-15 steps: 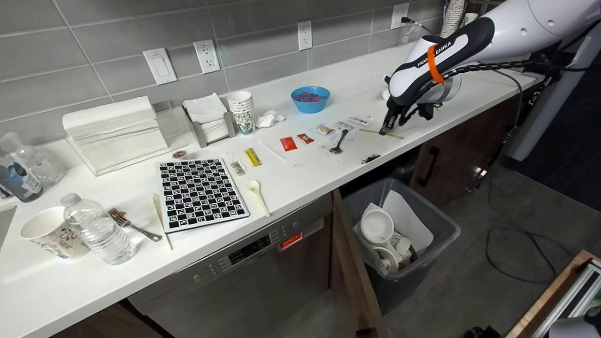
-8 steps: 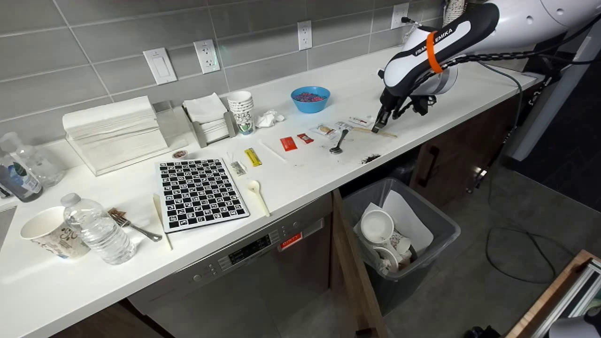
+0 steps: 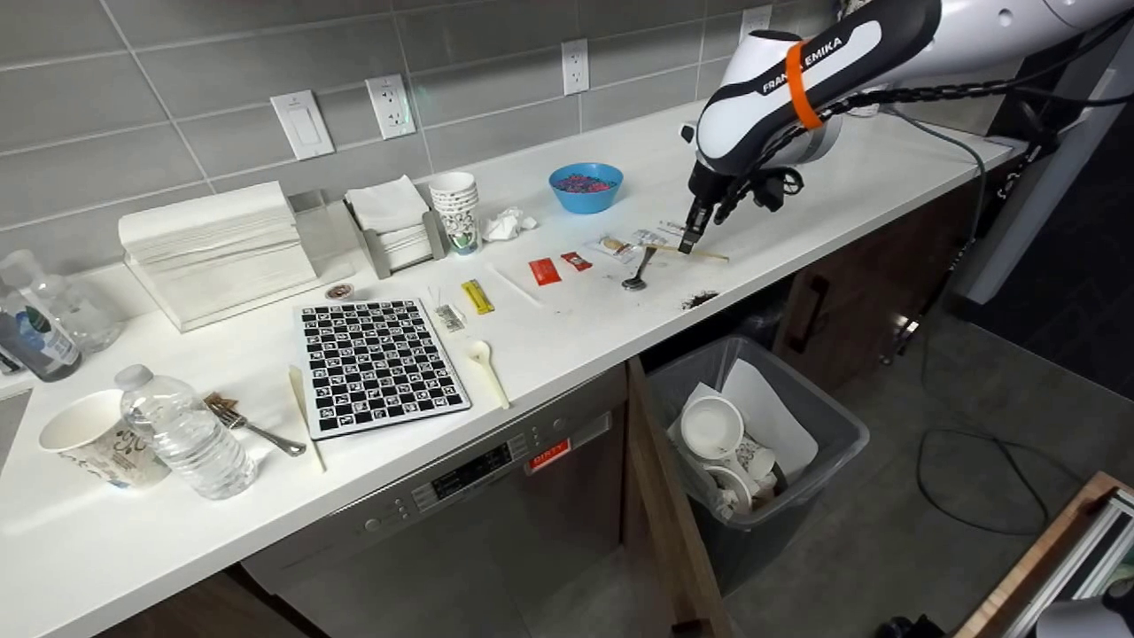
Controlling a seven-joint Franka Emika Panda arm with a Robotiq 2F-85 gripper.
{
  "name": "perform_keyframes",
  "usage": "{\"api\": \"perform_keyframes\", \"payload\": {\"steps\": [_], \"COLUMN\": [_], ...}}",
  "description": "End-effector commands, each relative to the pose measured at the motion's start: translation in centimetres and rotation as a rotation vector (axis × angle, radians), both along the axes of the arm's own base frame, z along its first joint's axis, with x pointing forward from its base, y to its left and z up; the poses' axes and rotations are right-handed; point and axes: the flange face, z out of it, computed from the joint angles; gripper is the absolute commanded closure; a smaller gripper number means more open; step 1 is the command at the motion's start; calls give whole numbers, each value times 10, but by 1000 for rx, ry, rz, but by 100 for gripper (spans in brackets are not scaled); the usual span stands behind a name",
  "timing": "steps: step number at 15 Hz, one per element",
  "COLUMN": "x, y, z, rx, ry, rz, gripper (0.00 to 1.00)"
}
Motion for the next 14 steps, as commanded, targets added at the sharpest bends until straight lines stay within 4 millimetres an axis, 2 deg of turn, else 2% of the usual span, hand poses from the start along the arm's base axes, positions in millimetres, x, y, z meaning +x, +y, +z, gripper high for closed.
{"api": "perform_keyframes", "payload": {"steps": [1,3,4,6,9,14], "x": [-7,-9,1,-1,-3,3], "y": [33,50,42,53,49,65], "z": [2,3,3,3,3,-18], "rx": [-2,4,18,20,24,38], "ry": [-4,-7,3,3,-3,8], "rz": [-46,-59,-36,-42,-65,-46], "gripper": [99,99,98,98,99,99]}}
